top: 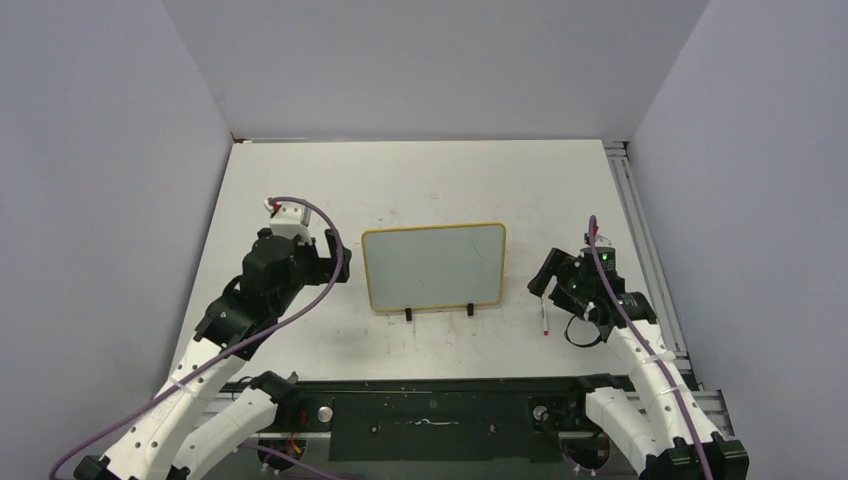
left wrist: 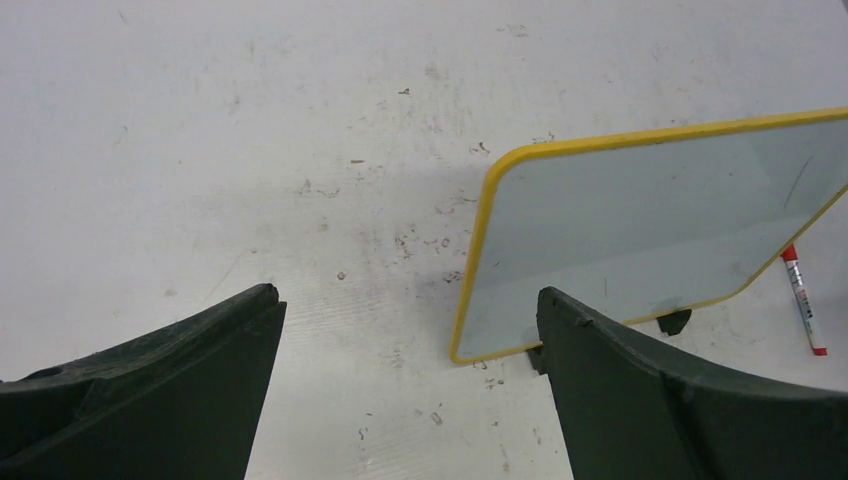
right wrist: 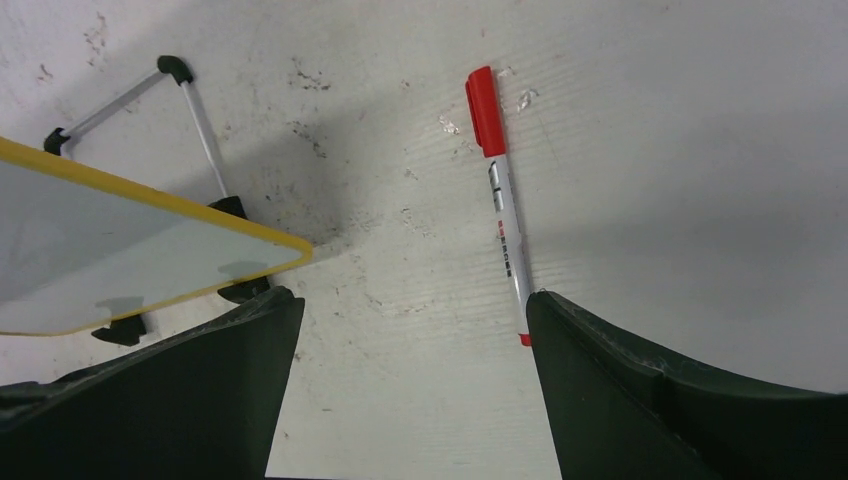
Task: Write a sentence on the whiteboard
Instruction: Open the whiteboard marker at the center of the board.
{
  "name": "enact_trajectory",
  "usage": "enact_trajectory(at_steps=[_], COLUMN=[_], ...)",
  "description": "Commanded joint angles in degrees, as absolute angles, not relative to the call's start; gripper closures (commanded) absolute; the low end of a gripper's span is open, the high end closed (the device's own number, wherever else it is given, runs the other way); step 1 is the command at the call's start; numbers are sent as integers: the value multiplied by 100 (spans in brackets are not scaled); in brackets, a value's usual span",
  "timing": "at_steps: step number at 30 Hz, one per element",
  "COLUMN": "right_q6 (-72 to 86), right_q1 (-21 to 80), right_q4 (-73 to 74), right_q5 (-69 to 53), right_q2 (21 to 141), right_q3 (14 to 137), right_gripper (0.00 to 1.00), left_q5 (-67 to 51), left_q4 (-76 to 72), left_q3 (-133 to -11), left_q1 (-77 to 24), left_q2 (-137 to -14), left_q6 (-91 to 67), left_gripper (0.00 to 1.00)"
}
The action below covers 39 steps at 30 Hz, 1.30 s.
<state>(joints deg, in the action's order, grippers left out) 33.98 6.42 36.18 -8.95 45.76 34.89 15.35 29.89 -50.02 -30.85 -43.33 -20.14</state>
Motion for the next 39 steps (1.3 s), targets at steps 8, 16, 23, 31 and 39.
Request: enact_trajectory(at_steps=[8, 16, 23, 31, 39], right_q6=[3714, 3997, 3988, 4285, 4252], right_q1=[648, 672, 1109, 1866, 1885], right_q4=[3423, 2738, 2475, 2428, 2703], right_q5=[-465, -249, -89, 492, 875], right_q2=[5690, 5714, 6279, 6634, 6627], right_q3=[3344, 2897, 2888, 2979, 3081], right_gripper=[21, 27, 42, 42, 45], left_q5=[1195, 905, 928, 923, 940], left_q4=[2500, 2501, 2493, 2498, 2513], left_q3=[-4685, -4610, -4597, -4597, -4591], left_q1=[-2637, -2624, -2619, -2619, -2619], left_q2=[-4018, -4063, -4025, -4050, -4074], left_q6=[-1656, -1731, -1731, -1723, -1723], left_gripper=[2, 2, 2, 2, 2])
